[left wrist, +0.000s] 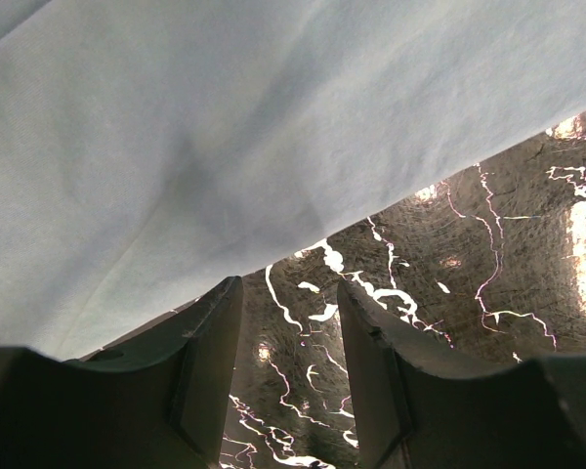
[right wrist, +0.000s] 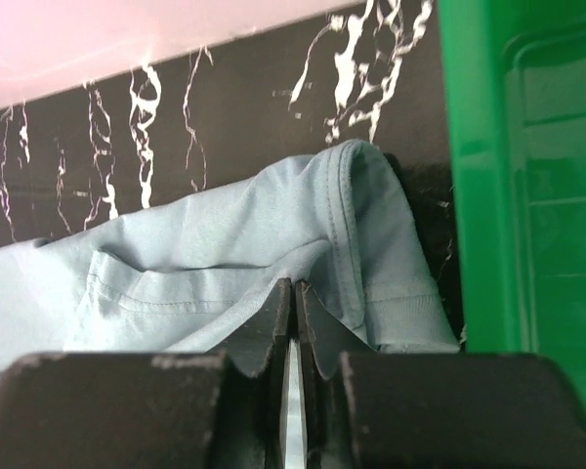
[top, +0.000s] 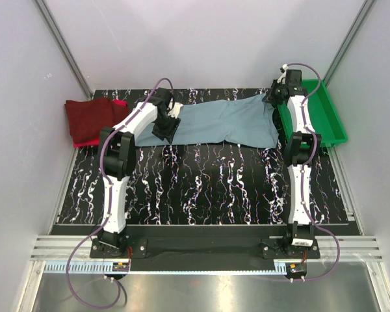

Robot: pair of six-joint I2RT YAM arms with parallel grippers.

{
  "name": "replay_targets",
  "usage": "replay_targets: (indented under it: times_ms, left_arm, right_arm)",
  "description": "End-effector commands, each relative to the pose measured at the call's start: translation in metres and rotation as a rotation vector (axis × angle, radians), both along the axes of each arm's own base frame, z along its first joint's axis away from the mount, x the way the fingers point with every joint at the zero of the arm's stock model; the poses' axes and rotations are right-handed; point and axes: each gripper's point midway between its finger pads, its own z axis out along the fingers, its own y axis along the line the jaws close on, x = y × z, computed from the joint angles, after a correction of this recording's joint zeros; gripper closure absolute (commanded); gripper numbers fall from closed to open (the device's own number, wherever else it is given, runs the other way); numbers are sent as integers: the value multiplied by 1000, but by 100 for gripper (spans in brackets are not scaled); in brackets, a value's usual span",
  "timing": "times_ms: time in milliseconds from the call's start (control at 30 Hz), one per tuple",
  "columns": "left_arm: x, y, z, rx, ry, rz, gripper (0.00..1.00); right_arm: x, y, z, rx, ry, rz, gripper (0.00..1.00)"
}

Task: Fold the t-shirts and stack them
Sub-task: Fold the tshirt

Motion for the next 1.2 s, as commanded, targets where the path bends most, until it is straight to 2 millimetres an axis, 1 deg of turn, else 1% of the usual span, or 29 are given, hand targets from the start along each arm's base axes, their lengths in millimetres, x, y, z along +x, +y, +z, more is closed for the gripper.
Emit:
replay_targets:
  times_ms: [0, 67, 100, 133, 200, 267, 300, 333, 367, 400, 433, 467, 500, 533, 567, 600, 633, 667, 700, 733, 767, 800, 833, 867, 900, 933, 1000, 1067, 1167]
  left_arm:
    - [3, 2, 24, 10, -63, -12, 51]
    - [2, 1, 23, 8, -61, -12, 51]
    - [3, 1, 22, 10, -62, -11, 51]
    - [3, 2, 22, 11, -62, -9, 51]
    - [5, 2, 22, 16, -67, -9, 51]
    - [9, 5, 22, 35, -80, -9, 50]
    - [17, 8, 28, 42, -106, -2, 50]
    - [21, 11, 31, 57, -121, 3, 49]
    - [27, 14, 33, 64, -137, -2, 48]
    - [36, 14, 43, 61, -170, -2, 48]
    - [41, 16, 46, 63, -185, -1, 47]
    - [46, 19, 45, 69, -190, 0, 47]
    - [54, 19, 53, 61, -218, 3, 46]
    - [58, 20, 53, 57, -223, 5, 46]
    - [62, 24, 48, 47, -217, 16, 46]
    - [68, 25, 49, 39, -226, 29, 46]
    - [70, 26, 47, 29, -222, 38, 46]
    - [72, 31, 40, 25, -206, 61, 47]
    - [73, 33, 37, 20, -204, 71, 47]
    - [74, 35, 33, 14, -196, 81, 47]
    - [74, 38, 27, 5, -178, 97, 47]
    - [70, 40, 22, 4, -158, 104, 47]
    - [68, 40, 18, -1, -145, 107, 48]
    - [66, 41, 15, -21, -126, 118, 48]
    - [61, 41, 10, -30, -104, 124, 48]
    - [58, 41, 8, -42, -88, 129, 48]
    - [51, 42, 2, -49, -57, 134, 48]
    - [48, 39, 1, -66, -42, 134, 48]
    - [44, 40, -6, -65, -21, 139, 48]
  right_arm:
    - [21, -8, 42, -62, -144, -27, 90]
    - [22, -8, 38, -62, -141, -27, 89]
    - [22, -8, 37, -64, -139, -25, 85]
    - [21, -7, 36, -77, -142, -12, 65]
    - [21, -10, 39, -105, -145, -18, 46]
    - [20, -17, 53, -139, -159, -37, 30]
    - [20, -19, 60, -161, -174, -31, 29]
    - [19, -23, 80, -182, -200, -45, 27]
    - [18, -25, 90, -191, -211, -49, 27]
    - [16, -26, 98, -195, -217, -53, 27]
    - [12, -26, 127, -191, -255, -54, 26]
    - [9, -25, 137, -178, -262, -53, 26]
    - [5, -21, 136, -152, -240, -52, 26]
    - [-4, -12, 156, -108, -251, -24, 26]
    - [-10, -5, 157, -69, -230, -15, 26]
    - [-18, 5, 142, 6, -162, -18, 26]
    - [-30, 20, 147, 83, -131, 31, 26]
    - [-37, 29, 140, 138, -89, 47, 27]
    - [-47, 39, 118, 212, 3, 40, 28]
    - [-56, 50, 117, 262, 37, 74, 29]
    - [-63, 59, 108, 282, 72, 92, 29]
    - [-73, 66, 92, 293, 123, 112, 29]
    - [-82, 77, 88, 320, 156, 145, 29]
    - [-86, 81, 84, 337, 176, 155, 29]
    - [-92, 85, 73, 355, 215, 153, 29]
    - [-93, 87, 73, 359, 219, 151, 29]
    - [-96, 89, 64, 362, 243, 149, 29]
    - [-98, 87, 52, 339, 268, 136, 29]
    - [-99, 81, 31, 299, 303, 115, 28]
